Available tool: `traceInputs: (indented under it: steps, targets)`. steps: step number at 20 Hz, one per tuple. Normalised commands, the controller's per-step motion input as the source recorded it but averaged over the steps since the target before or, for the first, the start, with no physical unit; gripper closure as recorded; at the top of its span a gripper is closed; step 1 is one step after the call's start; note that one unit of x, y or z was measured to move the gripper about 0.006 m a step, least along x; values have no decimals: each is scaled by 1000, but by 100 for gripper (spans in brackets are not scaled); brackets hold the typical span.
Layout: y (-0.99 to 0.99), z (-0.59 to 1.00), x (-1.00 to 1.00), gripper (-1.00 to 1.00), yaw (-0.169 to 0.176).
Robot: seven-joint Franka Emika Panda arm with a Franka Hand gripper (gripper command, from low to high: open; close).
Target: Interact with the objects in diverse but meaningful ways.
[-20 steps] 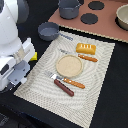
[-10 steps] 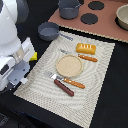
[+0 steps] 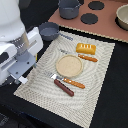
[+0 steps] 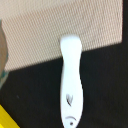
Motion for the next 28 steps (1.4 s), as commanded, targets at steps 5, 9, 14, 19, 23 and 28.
traceInputs:
  steps: [5, 9, 14, 19, 23, 28]
  targets:
    - [0, 622, 1000, -100, -18]
    - [0, 681, 998, -100, -15]
    - [-34, 599, 989, -100, -29]
    - [-146, 374, 987, -100, -46]
    - [-274, 5, 944, -100, -91]
    - [-139, -102, 858, -100, -85]
